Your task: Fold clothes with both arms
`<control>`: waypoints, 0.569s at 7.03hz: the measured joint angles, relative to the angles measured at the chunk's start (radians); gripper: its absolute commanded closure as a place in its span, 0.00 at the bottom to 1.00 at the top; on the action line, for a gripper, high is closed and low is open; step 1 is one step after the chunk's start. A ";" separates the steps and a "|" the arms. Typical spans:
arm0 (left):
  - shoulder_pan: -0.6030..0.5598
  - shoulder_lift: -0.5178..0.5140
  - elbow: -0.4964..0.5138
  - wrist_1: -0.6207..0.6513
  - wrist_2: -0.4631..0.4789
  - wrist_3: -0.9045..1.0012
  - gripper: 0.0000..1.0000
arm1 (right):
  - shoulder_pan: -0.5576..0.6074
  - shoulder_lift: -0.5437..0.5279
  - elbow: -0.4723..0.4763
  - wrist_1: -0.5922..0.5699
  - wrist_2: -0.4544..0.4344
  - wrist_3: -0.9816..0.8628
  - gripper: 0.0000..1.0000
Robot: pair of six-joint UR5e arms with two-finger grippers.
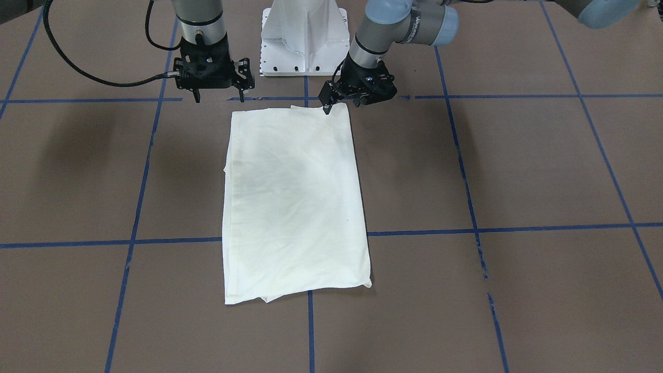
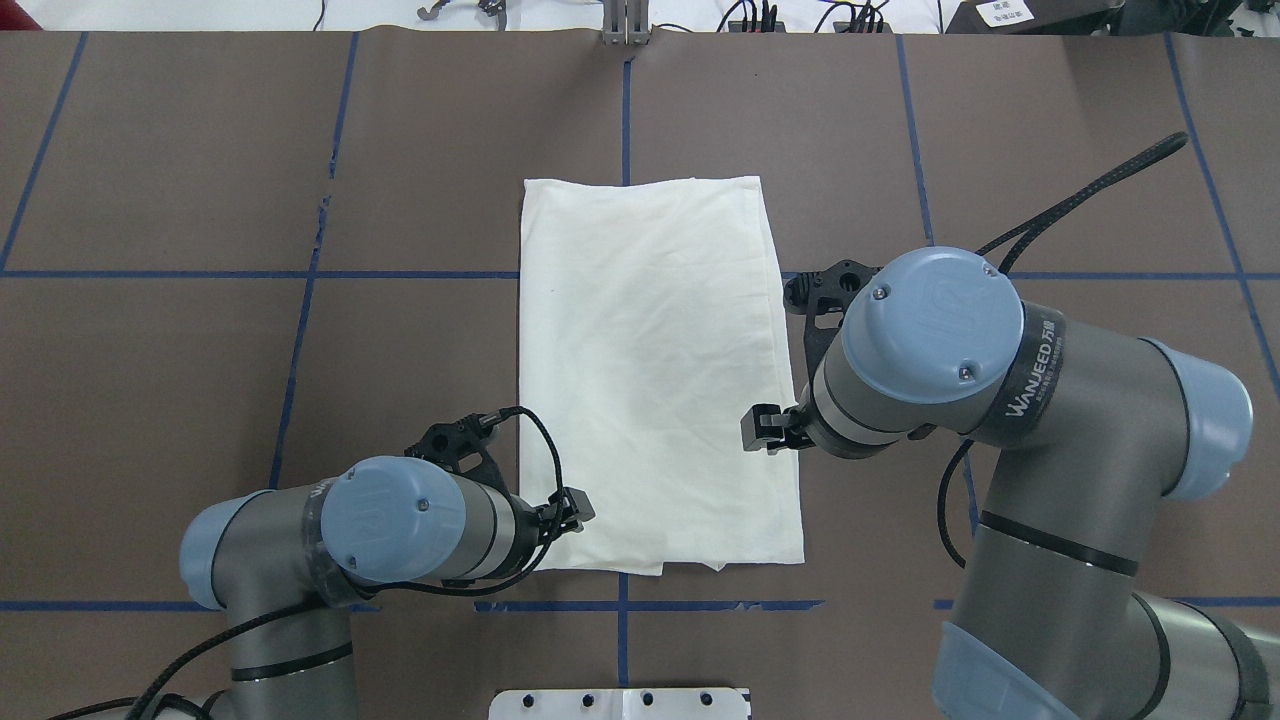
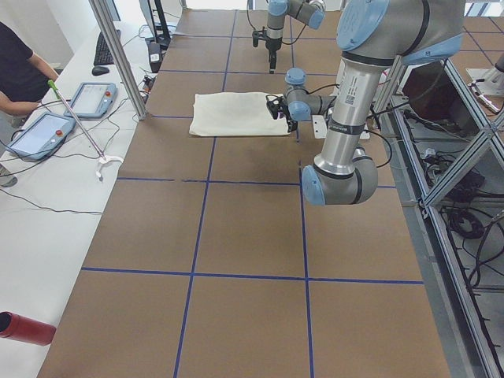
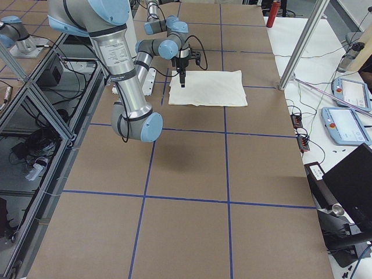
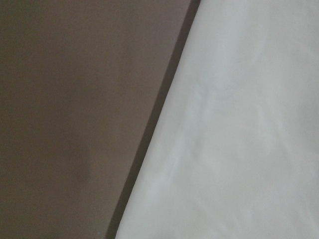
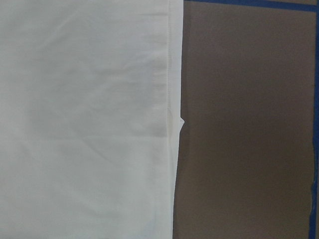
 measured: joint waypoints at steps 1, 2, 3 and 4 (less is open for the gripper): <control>0.010 -0.005 0.002 0.019 0.011 -0.009 0.15 | 0.000 0.000 0.000 0.000 0.000 0.000 0.00; 0.014 -0.006 0.004 0.027 0.016 -0.012 0.15 | 0.000 -0.001 0.001 0.000 0.000 0.000 0.00; 0.016 -0.005 0.007 0.030 0.018 -0.014 0.17 | 0.000 -0.001 0.001 0.000 0.000 0.000 0.00; 0.019 -0.006 0.013 0.031 0.019 -0.017 0.18 | 0.000 -0.001 0.001 0.000 0.000 0.000 0.00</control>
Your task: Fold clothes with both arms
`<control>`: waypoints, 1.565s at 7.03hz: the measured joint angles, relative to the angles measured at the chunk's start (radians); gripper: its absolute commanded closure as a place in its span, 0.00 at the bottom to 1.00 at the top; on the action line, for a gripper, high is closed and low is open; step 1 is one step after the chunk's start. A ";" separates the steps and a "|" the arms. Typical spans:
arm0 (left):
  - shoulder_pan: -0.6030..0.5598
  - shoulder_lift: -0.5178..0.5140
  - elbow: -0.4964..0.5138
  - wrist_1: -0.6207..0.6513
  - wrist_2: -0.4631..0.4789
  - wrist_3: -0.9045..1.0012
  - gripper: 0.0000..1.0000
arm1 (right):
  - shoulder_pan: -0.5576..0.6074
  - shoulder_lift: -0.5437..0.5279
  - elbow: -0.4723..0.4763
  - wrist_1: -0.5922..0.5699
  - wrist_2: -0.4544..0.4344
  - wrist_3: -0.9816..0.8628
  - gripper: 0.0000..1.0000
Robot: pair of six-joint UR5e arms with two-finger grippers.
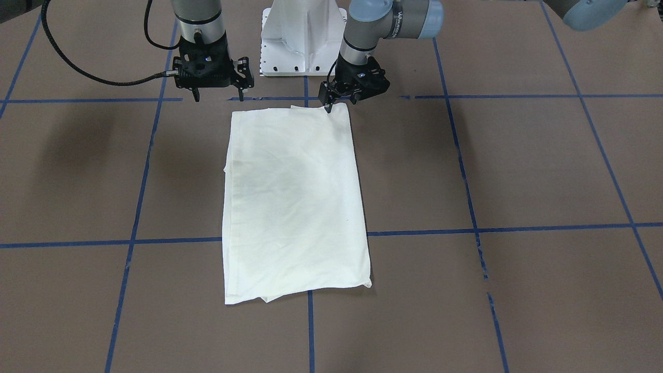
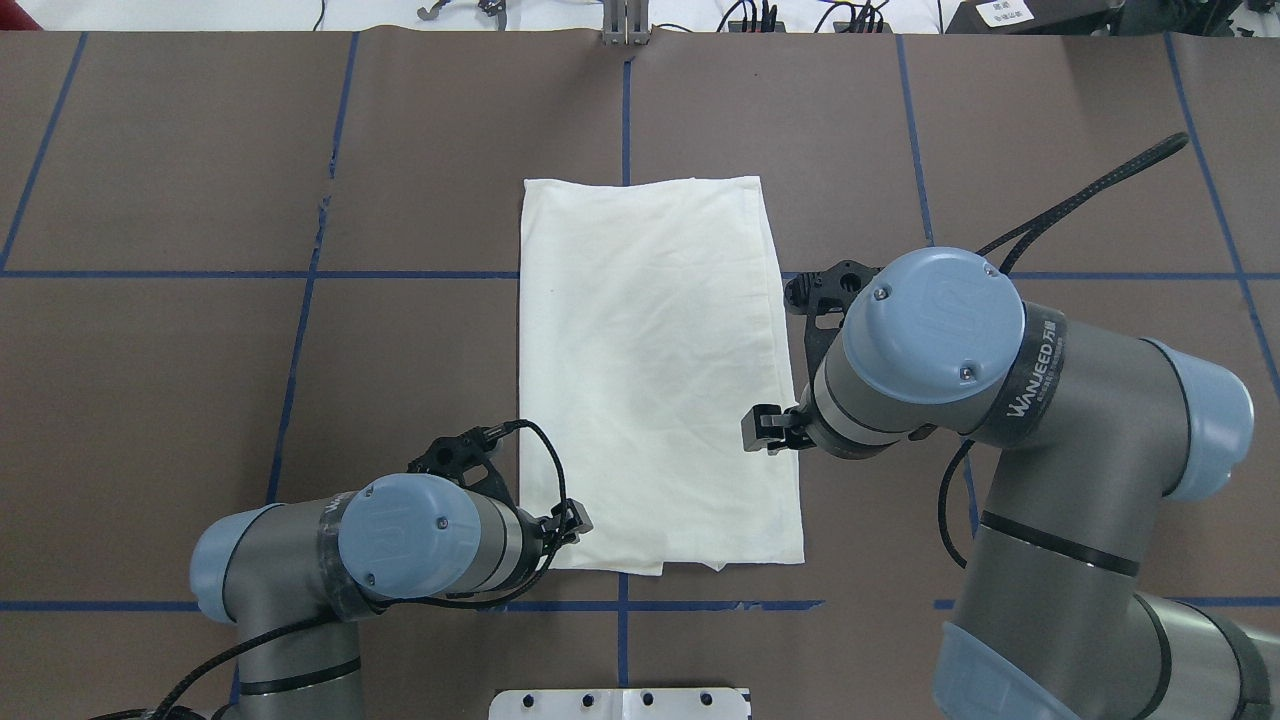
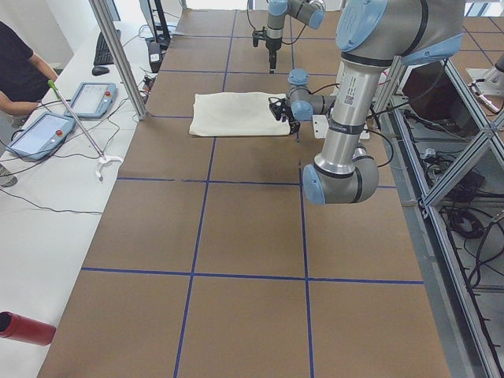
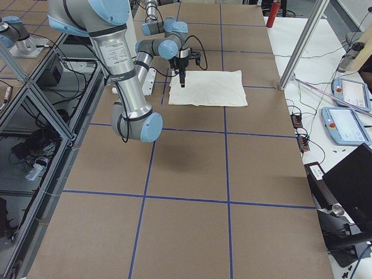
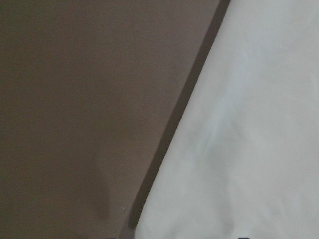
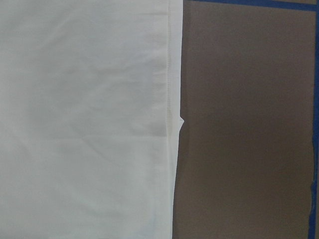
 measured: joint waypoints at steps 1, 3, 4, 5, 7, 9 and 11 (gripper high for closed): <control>0.002 -0.001 0.006 0.001 0.001 -0.004 0.22 | 0.000 -0.001 0.000 0.000 0.000 0.000 0.00; 0.003 -0.002 0.010 0.001 0.001 -0.006 0.36 | 0.001 -0.002 -0.001 0.000 0.000 0.000 0.00; 0.004 -0.002 0.011 0.001 0.003 -0.007 0.37 | 0.001 -0.003 -0.001 0.000 0.000 0.000 0.00; 0.005 -0.002 0.015 0.000 0.009 -0.007 0.37 | 0.001 -0.003 -0.001 0.000 0.000 0.000 0.00; 0.005 -0.004 0.025 0.000 0.020 -0.006 0.45 | 0.002 -0.003 0.000 0.000 0.000 0.000 0.00; 0.005 -0.007 0.027 0.000 0.021 -0.006 0.79 | 0.003 -0.003 0.000 0.000 0.000 0.000 0.00; 0.005 -0.006 0.026 0.001 0.021 -0.005 1.00 | 0.003 -0.005 0.000 0.000 0.000 0.000 0.00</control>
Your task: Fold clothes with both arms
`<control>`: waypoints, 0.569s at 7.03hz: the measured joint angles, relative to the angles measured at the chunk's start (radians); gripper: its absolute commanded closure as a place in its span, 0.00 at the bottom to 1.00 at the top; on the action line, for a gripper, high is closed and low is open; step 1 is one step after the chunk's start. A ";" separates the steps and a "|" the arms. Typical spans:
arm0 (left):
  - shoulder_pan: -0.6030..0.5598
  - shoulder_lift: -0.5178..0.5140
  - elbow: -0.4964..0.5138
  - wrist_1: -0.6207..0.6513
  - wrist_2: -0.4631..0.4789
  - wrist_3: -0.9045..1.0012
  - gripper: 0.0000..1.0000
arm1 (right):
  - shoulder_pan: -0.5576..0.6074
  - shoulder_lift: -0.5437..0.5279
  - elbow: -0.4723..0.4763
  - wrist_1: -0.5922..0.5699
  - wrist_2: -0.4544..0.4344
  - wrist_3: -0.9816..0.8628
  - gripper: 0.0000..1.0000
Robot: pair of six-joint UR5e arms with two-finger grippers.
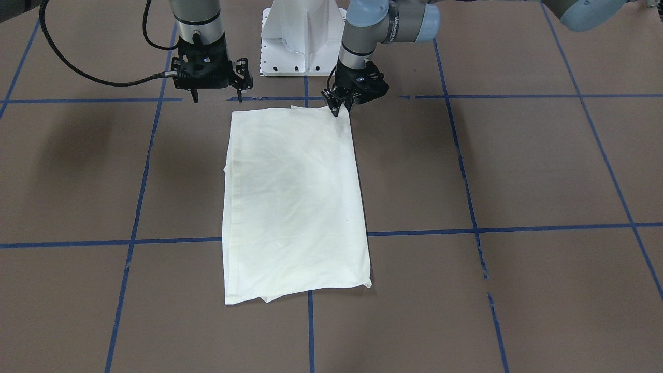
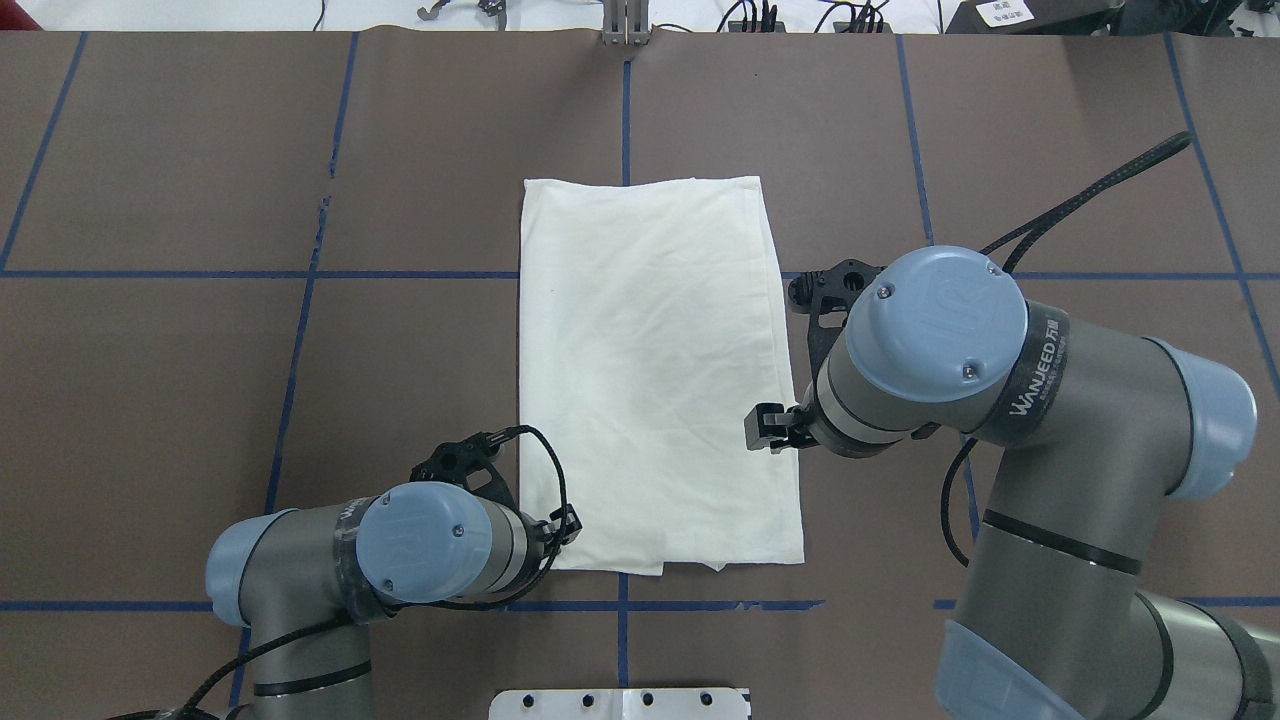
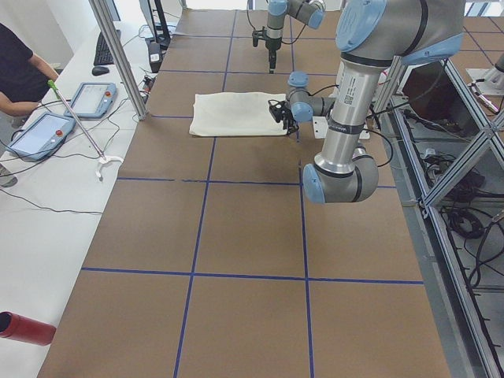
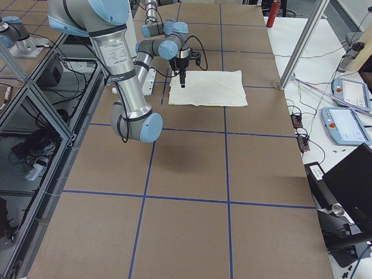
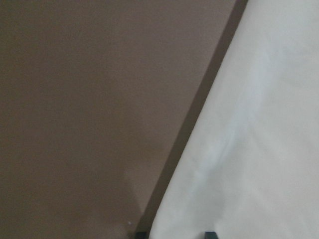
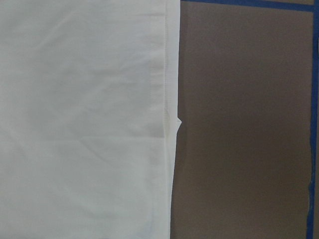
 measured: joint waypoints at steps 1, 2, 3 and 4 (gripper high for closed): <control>0.000 0.003 -0.004 0.000 0.001 0.002 1.00 | -0.001 -0.002 0.000 0.000 0.000 0.000 0.00; 0.000 0.005 -0.010 0.000 0.001 0.008 1.00 | -0.002 -0.002 0.000 0.000 0.001 0.000 0.00; -0.001 0.006 -0.021 0.000 -0.001 0.015 1.00 | -0.002 -0.003 0.001 0.000 0.000 0.003 0.00; -0.002 0.008 -0.036 0.001 -0.005 0.034 1.00 | -0.008 -0.005 0.000 0.001 0.000 0.041 0.00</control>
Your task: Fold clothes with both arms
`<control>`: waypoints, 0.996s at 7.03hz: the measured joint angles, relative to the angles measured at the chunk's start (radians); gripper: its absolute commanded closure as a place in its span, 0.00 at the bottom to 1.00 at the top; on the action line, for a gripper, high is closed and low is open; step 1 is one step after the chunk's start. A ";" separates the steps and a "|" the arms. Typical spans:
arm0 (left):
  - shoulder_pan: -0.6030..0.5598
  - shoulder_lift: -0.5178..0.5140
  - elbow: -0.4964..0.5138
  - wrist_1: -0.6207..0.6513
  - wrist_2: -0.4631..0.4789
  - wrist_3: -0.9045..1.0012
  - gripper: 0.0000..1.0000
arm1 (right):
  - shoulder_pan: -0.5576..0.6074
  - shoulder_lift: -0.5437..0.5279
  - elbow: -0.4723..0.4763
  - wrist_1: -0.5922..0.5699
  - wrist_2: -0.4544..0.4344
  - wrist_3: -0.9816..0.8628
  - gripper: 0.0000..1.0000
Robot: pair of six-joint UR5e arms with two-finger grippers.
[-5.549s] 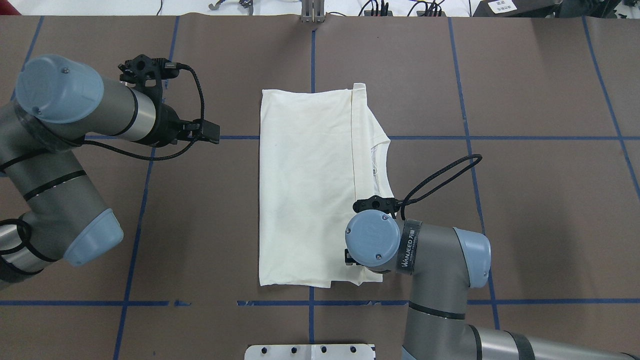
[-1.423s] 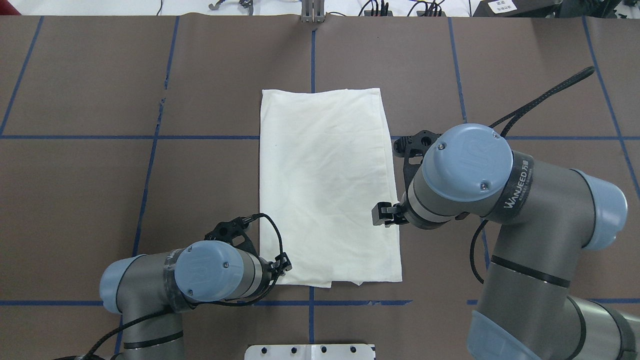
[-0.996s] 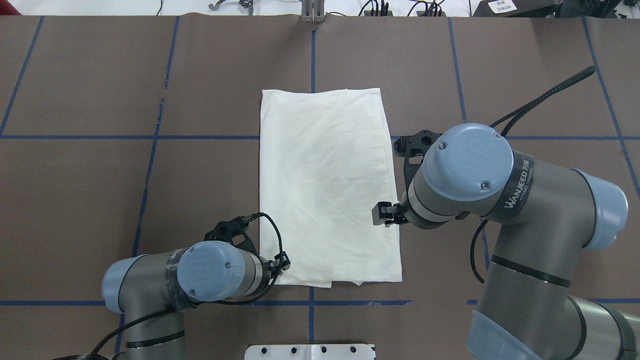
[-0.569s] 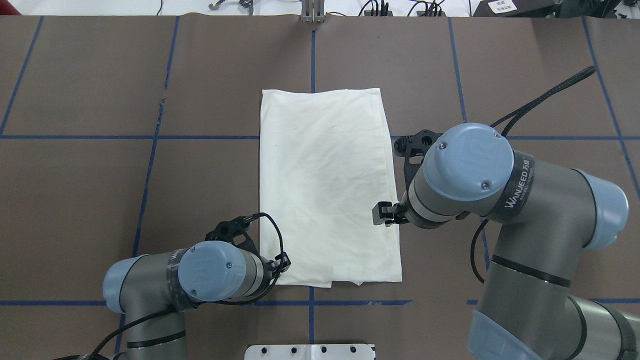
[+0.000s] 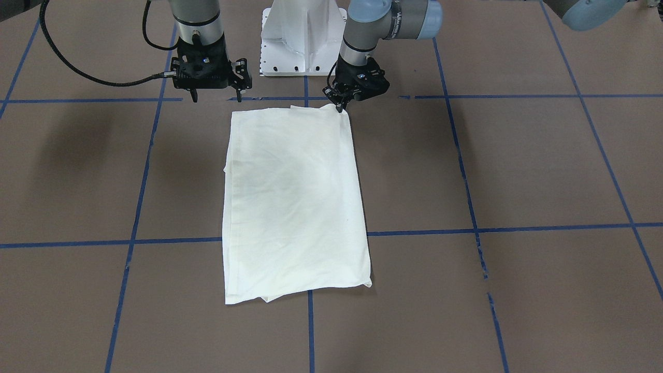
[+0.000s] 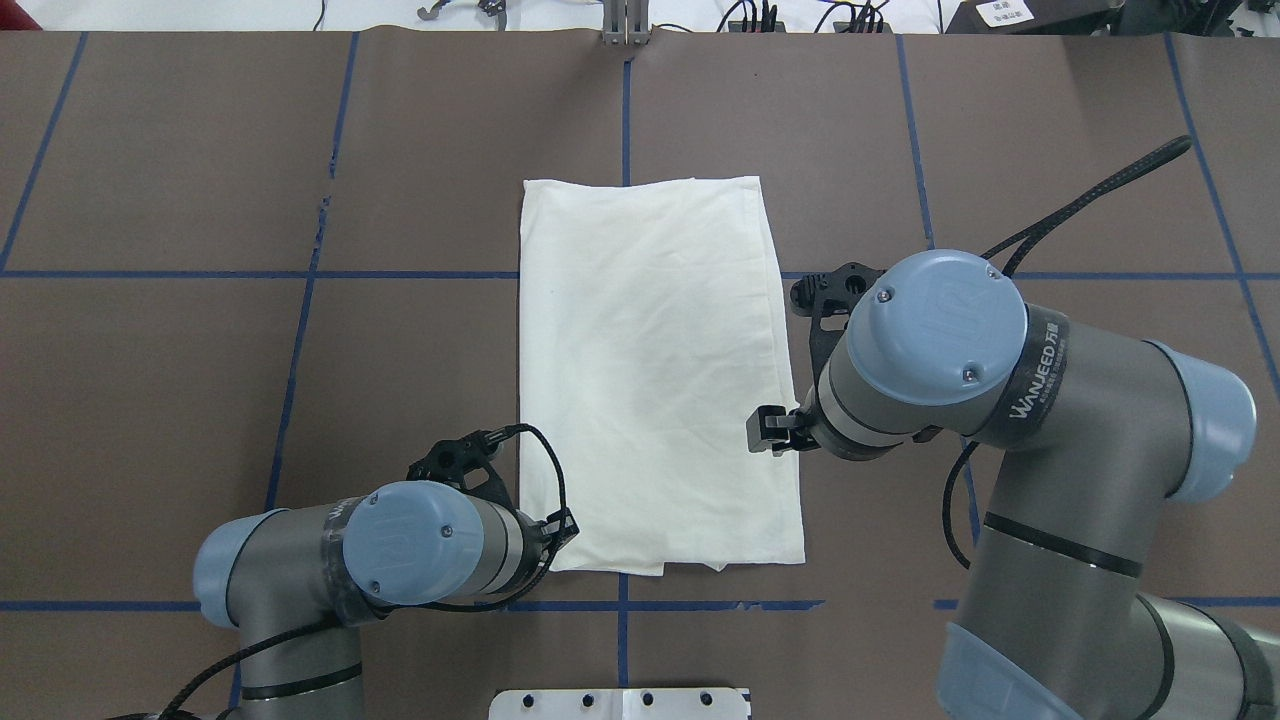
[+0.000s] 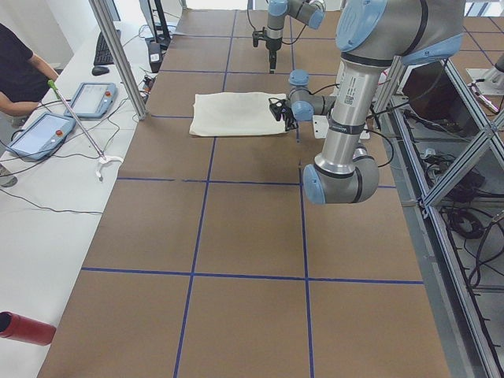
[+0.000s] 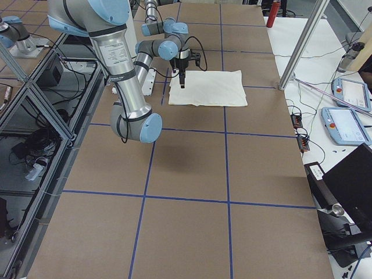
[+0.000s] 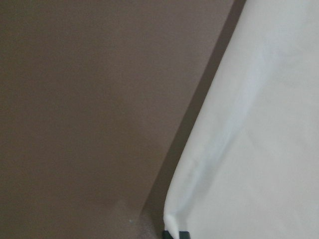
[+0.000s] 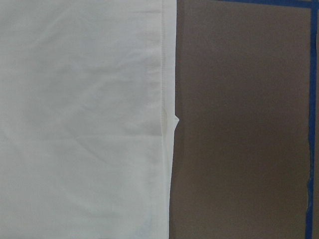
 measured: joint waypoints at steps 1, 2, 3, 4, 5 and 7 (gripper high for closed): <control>0.000 0.000 -0.014 0.004 -0.002 0.031 1.00 | -0.022 -0.002 -0.006 0.022 -0.005 0.099 0.00; 0.000 -0.003 -0.022 0.009 -0.003 0.053 1.00 | -0.062 -0.013 -0.023 0.088 -0.017 0.237 0.00; 0.000 -0.007 -0.025 0.011 -0.004 0.062 1.00 | -0.096 -0.036 -0.042 0.172 -0.033 0.366 0.00; 0.001 -0.008 -0.025 0.011 -0.004 0.065 1.00 | -0.123 -0.056 -0.067 0.252 -0.054 0.474 0.00; 0.001 -0.009 -0.025 0.010 -0.005 0.065 1.00 | -0.137 -0.063 -0.104 0.305 -0.073 0.552 0.00; 0.002 -0.010 -0.025 0.008 -0.006 0.066 1.00 | -0.145 -0.064 -0.174 0.372 -0.093 0.658 0.00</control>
